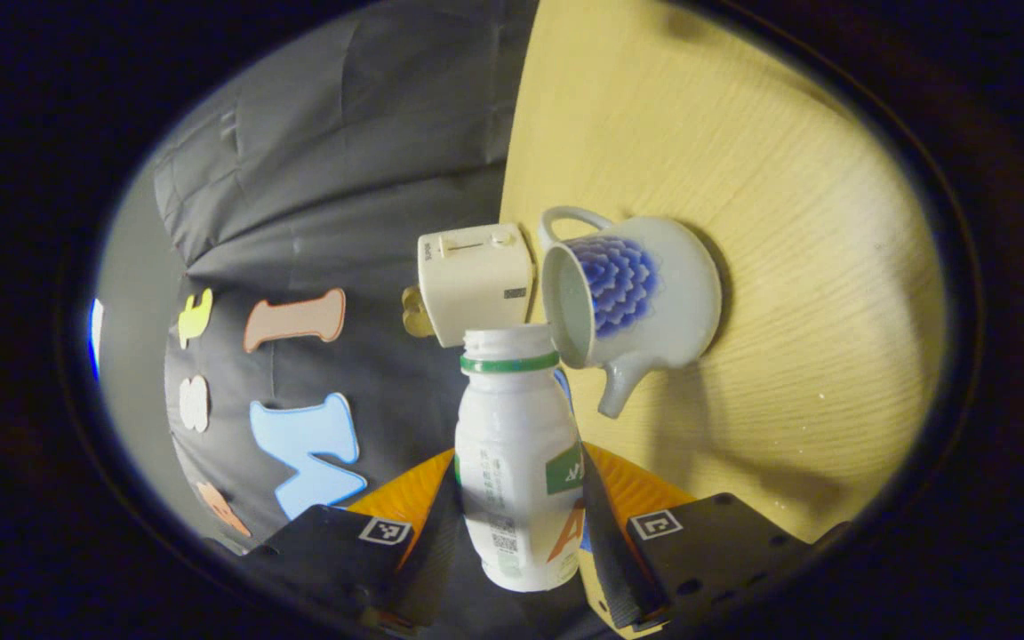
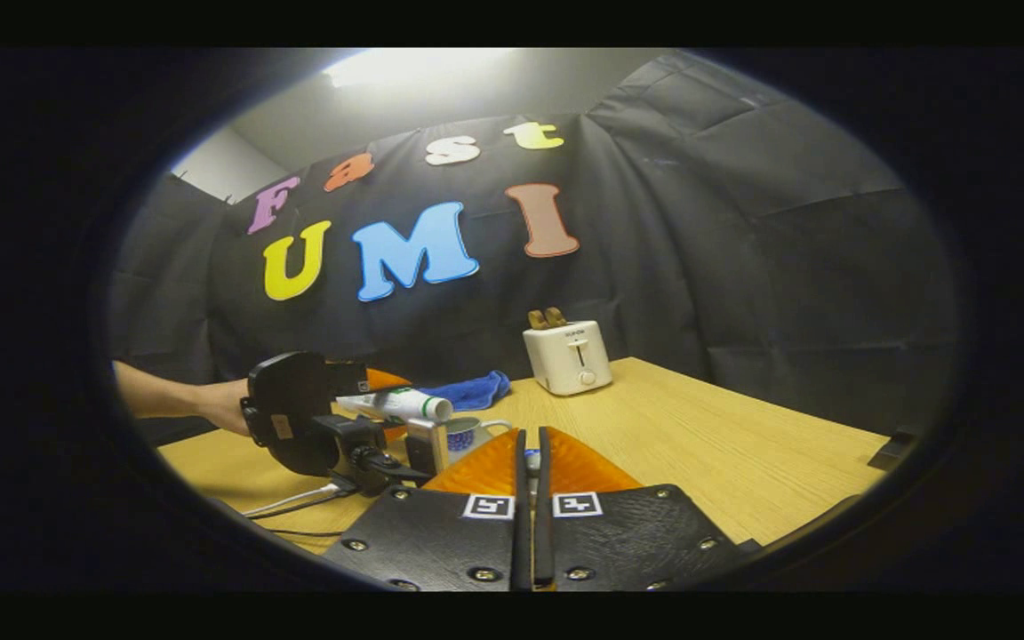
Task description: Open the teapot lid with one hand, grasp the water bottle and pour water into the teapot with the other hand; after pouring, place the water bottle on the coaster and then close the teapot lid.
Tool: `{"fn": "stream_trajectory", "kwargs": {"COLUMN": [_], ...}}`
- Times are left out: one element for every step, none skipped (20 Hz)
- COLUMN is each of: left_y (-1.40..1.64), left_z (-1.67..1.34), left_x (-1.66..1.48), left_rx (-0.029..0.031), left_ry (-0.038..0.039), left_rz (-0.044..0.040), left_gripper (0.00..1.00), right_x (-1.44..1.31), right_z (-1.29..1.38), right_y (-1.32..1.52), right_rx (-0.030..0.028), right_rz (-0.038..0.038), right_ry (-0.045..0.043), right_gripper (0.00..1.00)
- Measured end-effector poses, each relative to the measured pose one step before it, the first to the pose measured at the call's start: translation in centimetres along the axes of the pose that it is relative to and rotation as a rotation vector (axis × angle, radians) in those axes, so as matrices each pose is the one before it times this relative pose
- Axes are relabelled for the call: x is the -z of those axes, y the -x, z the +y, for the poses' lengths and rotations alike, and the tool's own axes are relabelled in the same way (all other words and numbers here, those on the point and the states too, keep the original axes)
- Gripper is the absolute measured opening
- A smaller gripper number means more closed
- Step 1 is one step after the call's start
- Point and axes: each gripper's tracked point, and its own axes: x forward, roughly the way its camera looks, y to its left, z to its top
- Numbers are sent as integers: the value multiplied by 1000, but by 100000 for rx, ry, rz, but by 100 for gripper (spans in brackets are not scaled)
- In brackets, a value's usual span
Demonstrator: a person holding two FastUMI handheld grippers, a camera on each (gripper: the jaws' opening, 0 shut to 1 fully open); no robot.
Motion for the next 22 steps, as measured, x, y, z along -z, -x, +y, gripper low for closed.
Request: {"fn": "stream_trajectory", "kwargs": {"left_y": [224, 217, 280, 264, 188, 428, 234, 473, 234, 176, 250, 198, 123, 178, 264, 92, 193, 76, 61, 89, 22, 72], "left_z": [248, 144, -33, 115, 67, 173, 79, 113, 407, 356, 260, 429, 380, 522, 776, 605, 569, 409, 427, 477, 667, 694], "left_x": [171, 187, 336, 411, 282, 435, 435, 561, 511, 534, 620, 578, 438, 266, 171, -49, -80, 7, 161, 166, 157, -134], "left_rx": [-1900, -1684, -728, -607, -254, -282, 177, -386, -1231, -969, -802, -1222, -762, -1530, -2223, -1481, -886, -183, -814, -360, -788, -309], "left_ry": [4242, 5168, 5522, 5679, 5768, 5619, 5487, 4793, 4376, 4489, 4976, 5681, 6269, 5660, 4971, 5054, 4855, 4151, 3564, 2629, 2197, 2304], "left_rz": [-479, -578, -36, -108, -176, 496, 684, 888, 525, 517, 530, 276, 359, 200, -604, -555, -795, -323, -421, -436, 162, -98], "left_gripper": [75, 72, 70, 75, 75, 75, 75, 75, 72, 75, 75, 75, 75, 75, 75, 75, 75, 74, 78, 74, 74, 74], "right_x": [105, 163, 248, 277, 177, 103, 52, 41, 50, 21, 85, -14, -112, -199, -218, -228, -283, -383, -369, -433, -226, -252], "right_z": [113, 158, -24, -62, 9, 220, 321, 359, 245, 262, 129, 118, 282, 331, 220, 103, 132, 136, 294, 347, 447, 354], "right_y": [-2, -34, -116, -206, -149, -159, -63, -131, -181, -205, -139, -249, -212, -421, -527, -568, -687, -644, -659, -799, -826, -797], "right_rx": [-441, -508, 75, 496, 176, -486, -699, -478, -357, -358, 76, -37, -477, -195, 8, 691, 629, 208, -262, -534, -1089, -512], "right_rz": [581, 733, 774, 780, 881, 724, 625, 522, 298, 384, 467, 650, 475, 263, 82, 263, 131, 17, -132, 130, 130, 273], "right_ry": [59, -65, 770, 1425, 1068, 288, 154, 630, 1390, 2373, 2751, 2336, 1904, 1384, 1238, 1149, 1601, 1470, 904, 52, -151, -158], "right_gripper": [1, 1, 1, 1, 1, 1, 1, 1, 1, 1, 1, 1, 1, 1, 1, 1, 1, 2, 1, 1, 1, 1]}}
